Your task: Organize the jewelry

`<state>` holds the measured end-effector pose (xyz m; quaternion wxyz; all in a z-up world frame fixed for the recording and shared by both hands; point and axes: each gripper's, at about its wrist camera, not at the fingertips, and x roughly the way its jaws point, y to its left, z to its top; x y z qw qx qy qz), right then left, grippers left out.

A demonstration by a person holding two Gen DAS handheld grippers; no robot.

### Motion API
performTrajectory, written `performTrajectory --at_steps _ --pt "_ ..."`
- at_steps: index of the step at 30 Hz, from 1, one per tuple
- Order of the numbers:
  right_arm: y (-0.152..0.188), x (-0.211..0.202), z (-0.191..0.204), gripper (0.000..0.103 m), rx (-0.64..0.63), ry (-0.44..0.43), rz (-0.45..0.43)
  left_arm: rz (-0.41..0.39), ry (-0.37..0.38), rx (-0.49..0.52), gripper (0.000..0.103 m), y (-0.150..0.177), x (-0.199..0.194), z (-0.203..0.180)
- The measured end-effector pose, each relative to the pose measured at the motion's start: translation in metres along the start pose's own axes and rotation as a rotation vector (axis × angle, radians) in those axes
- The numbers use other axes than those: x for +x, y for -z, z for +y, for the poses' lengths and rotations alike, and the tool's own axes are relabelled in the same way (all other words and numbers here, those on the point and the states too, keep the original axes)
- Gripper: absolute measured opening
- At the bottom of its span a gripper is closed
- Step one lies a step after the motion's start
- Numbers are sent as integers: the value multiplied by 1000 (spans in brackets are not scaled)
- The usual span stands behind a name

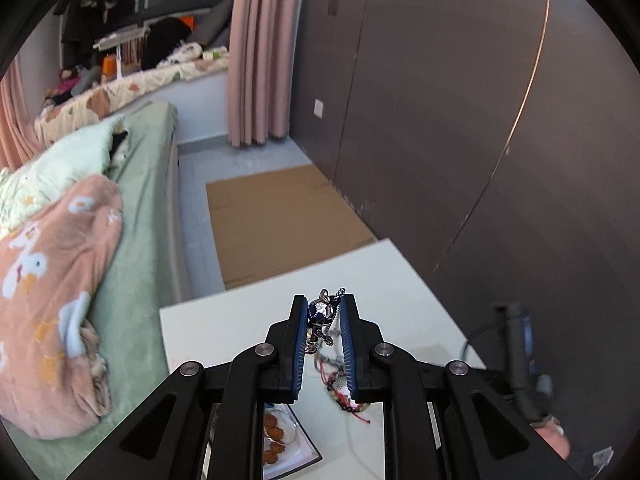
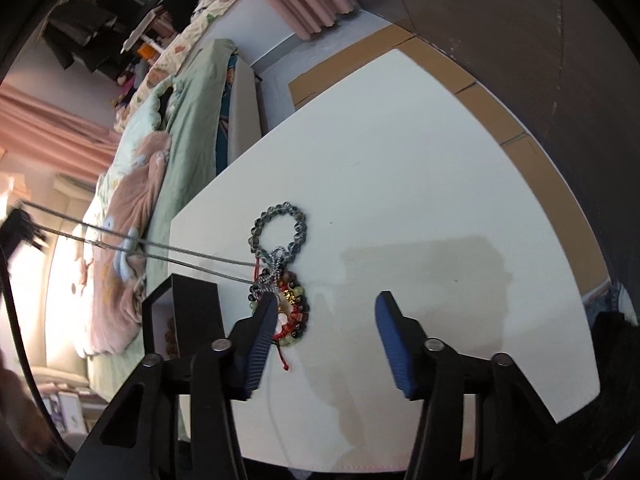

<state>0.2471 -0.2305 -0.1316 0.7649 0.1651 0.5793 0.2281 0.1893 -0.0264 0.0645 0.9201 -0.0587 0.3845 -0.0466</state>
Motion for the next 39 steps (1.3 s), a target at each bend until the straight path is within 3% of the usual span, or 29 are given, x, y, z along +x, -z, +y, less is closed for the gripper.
performTrajectory --at_steps 11,22,27,29,34,35,39 --pt "0 35 26 31 -122 80 29 -118 -30 8 17 -30 -57 10" --pt "-2 59 40 29 -212 146 30 -159 -80 -5 17 -33 -93 34" --pt "0 62 51 21 -270 217 9 -168 -84 -22 17 -30 -104 45" --pt "1 61 51 11 -277 183 22 -177 -87 -27 17 -30 -111 45" --pt "2 57 45 7 -264 157 35 -208 -90 -29 17 -33 -131 45" --pt "2 53 43 1 -250 142 33 -214 -88 -29 17 -34 -135 45" --pt "0 39 40 2 -214 67 9 -227 -82 -26 17 -35 -144 43"
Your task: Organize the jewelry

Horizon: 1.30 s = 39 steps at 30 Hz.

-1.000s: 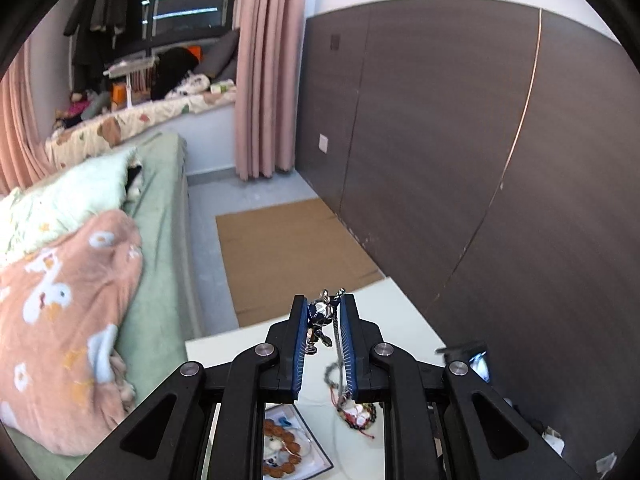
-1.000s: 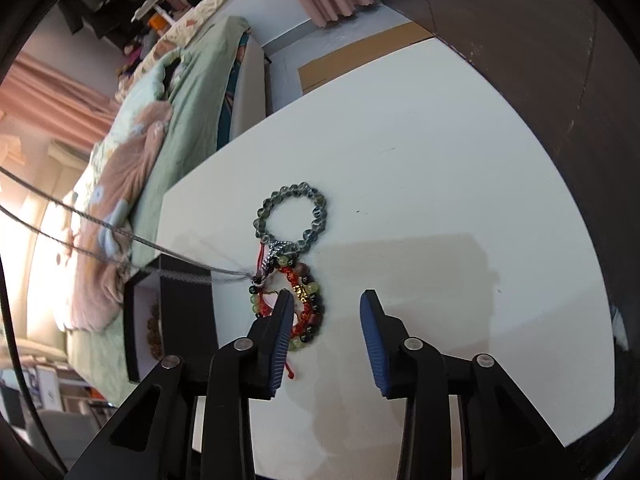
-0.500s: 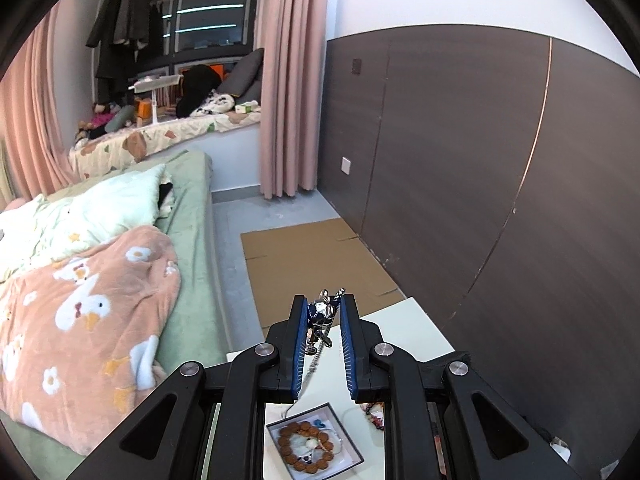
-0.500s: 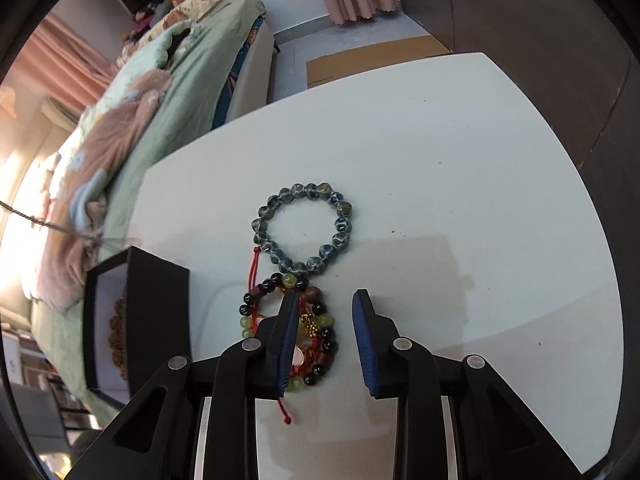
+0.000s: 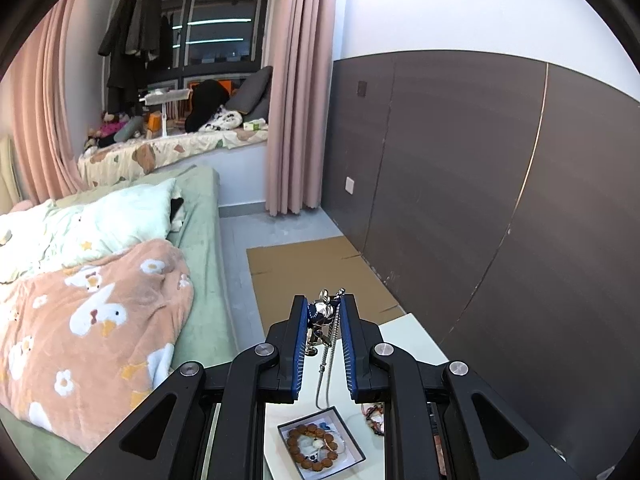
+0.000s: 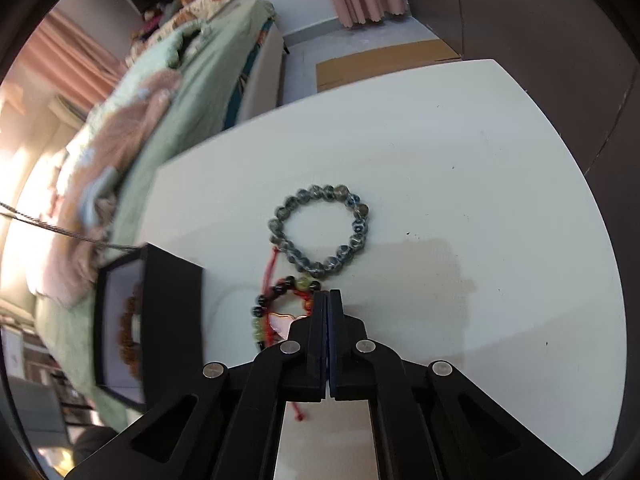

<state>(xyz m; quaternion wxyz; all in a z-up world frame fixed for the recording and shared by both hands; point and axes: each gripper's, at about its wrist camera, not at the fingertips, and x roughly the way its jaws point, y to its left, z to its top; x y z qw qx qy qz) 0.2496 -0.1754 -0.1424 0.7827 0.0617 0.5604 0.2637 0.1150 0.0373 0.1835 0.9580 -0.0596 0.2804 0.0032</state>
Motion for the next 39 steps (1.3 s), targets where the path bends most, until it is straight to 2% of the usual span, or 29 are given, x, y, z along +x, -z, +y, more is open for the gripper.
performTrajectory --at_steps 2,4,7,8,9,11,16,20,31,32,35,39 --pt "1 -10 1 2 3 -23 -21 -1 7 -1 17 1 -3 -1" --pt "1 -15 4 2 -19 4 -40 3 19 -2 17 3 -3 -2" --pt "1 -13 5 2 -31 18 -16 10 30 2 17 7 -4 -5" --pt "1 -9 6 7 -41 24 6 12 32 4 17 7 -3 -6" --pt "1 -7 7 20 -49 30 11 14 34 8 17 8 -4 -8" --pt "1 -7 8 40 -58 62 -6 13 33 13 17 9 -6 -10" --pt "-2 2 10 41 -81 85 2 14 24 20 17 7 -8 -11" --pt "0 14 11 40 -123 147 31 27 24 14 17 10 -6 -8" --pt "-1 21 20 35 -175 240 16 131 39 -19 17 47 35 4" --pt "0 21 22 34 -191 253 19 143 43 -24 17 51 40 4" --pt "3 21 22 13 -214 285 49 182 56 -40 17 66 54 4" --pt "1 16 10 12 -164 233 57 241 63 -57 17 88 77 4"
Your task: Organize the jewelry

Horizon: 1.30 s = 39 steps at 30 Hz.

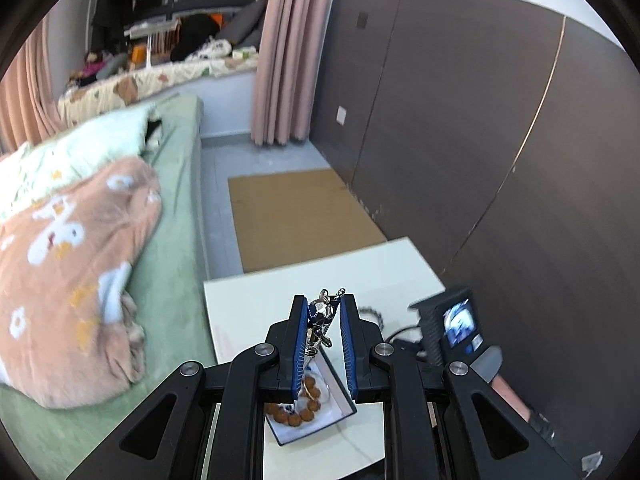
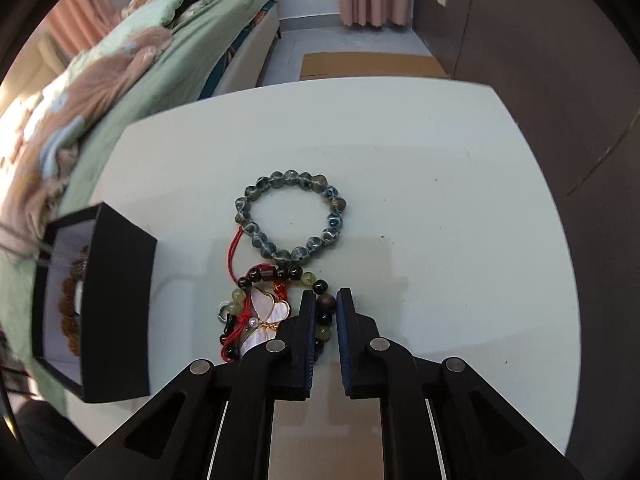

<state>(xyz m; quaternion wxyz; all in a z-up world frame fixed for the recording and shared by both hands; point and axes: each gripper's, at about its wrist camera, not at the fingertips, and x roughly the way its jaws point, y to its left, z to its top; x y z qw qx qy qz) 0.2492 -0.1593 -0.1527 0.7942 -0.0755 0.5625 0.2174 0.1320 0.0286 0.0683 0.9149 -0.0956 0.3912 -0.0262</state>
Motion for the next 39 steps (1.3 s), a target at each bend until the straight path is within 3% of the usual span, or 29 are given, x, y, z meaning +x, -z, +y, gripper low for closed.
performTrajectory --at_steps 2,6,15,17,18,19,31,38,39 --pt "2 0 0 12 -6 2 3 30 7 -17 17 8 14 2" --pt "5 -6 -7 11 42 -75 2 82 10 -45 17 25 40 8" --pt "7 -61 -5 11 72 -248 -123 180 45 -140 20 51 86 29" --pt "7 -75 -2 11 71 -296 -157 193 51 -155 38 57 93 33" --pt "7 -79 1 11 71 -316 -170 189 43 -153 67 59 94 35" --pt "5 -84 3 11 69 -341 -188 177 41 -157 88 61 93 37" --pt "7 -120 52 11 -1 -533 -322 111 -1 -213 89 74 65 75" --pt "1 -108 89 12 -58 -545 -300 93 -41 -239 89 79 50 99" --pt "0 -103 95 18 -61 -539 -270 92 -43 -247 89 80 49 103"
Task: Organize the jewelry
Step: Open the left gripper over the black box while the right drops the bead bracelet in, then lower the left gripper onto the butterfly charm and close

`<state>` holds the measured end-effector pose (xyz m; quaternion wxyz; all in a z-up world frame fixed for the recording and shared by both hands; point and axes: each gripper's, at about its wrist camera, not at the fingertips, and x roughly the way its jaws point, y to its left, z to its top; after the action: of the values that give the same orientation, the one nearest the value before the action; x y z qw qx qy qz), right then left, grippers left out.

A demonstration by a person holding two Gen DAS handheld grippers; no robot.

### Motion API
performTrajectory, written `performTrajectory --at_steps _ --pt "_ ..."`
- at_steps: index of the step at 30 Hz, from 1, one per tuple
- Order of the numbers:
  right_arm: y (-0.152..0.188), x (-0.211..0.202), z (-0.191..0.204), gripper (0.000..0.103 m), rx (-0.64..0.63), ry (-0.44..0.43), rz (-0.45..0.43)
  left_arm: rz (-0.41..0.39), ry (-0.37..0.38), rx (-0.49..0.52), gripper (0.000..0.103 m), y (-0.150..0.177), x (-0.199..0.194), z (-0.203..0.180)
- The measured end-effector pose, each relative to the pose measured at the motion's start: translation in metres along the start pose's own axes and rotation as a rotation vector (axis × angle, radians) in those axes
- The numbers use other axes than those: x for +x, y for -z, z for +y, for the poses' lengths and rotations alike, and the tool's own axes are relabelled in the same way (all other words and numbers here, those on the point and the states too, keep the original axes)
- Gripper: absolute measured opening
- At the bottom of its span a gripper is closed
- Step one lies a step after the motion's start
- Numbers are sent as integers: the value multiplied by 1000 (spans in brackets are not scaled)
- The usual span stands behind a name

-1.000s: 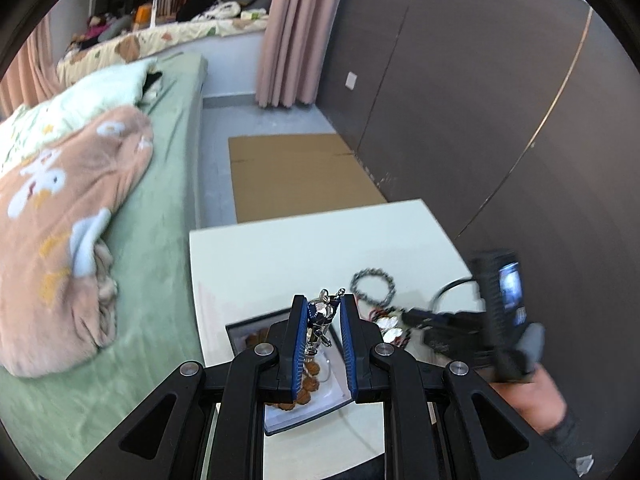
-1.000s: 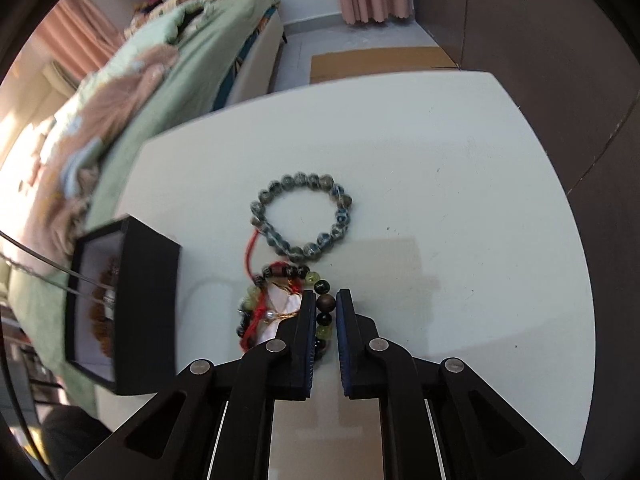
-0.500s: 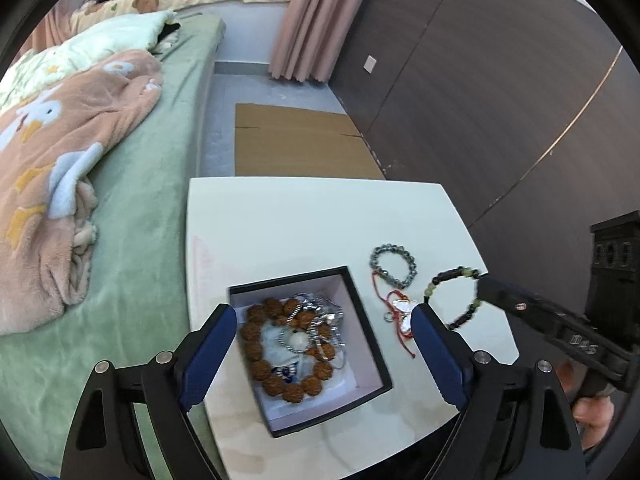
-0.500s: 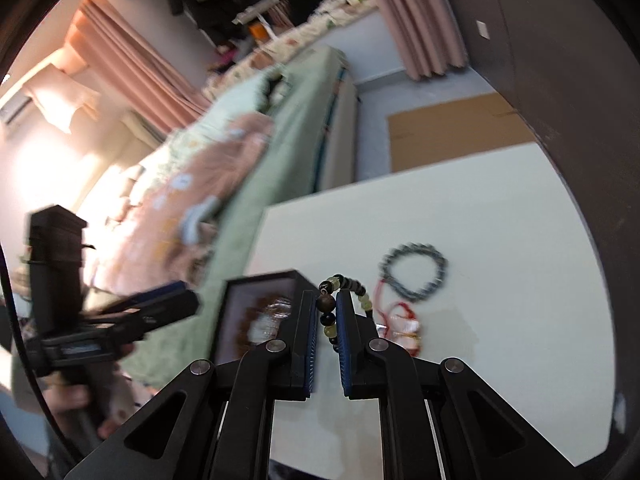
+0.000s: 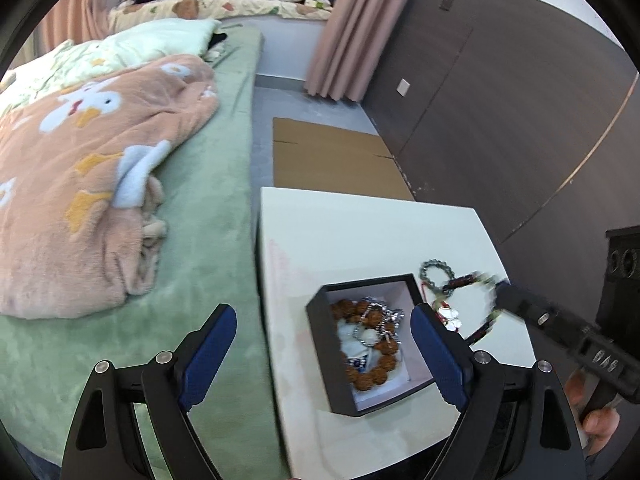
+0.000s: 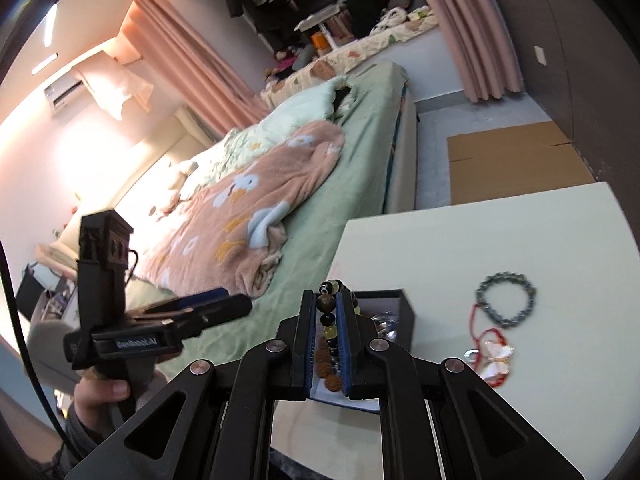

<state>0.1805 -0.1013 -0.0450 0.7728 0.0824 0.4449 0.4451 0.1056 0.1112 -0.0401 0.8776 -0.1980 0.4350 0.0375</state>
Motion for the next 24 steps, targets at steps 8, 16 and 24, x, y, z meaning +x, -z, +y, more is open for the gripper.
performTrajectory --at_steps 8,16,24 --pt "9 -4 -8 82 40 -28 23 -23 -6 -18 89 -2 -9 9" --pt "20 -38 -32 82 82 89 -19 -39 49 27 89 -6 -11 -23" --pt "23 -71 -66 82 163 181 -48 -19 80 96 89 -7 3 -63"
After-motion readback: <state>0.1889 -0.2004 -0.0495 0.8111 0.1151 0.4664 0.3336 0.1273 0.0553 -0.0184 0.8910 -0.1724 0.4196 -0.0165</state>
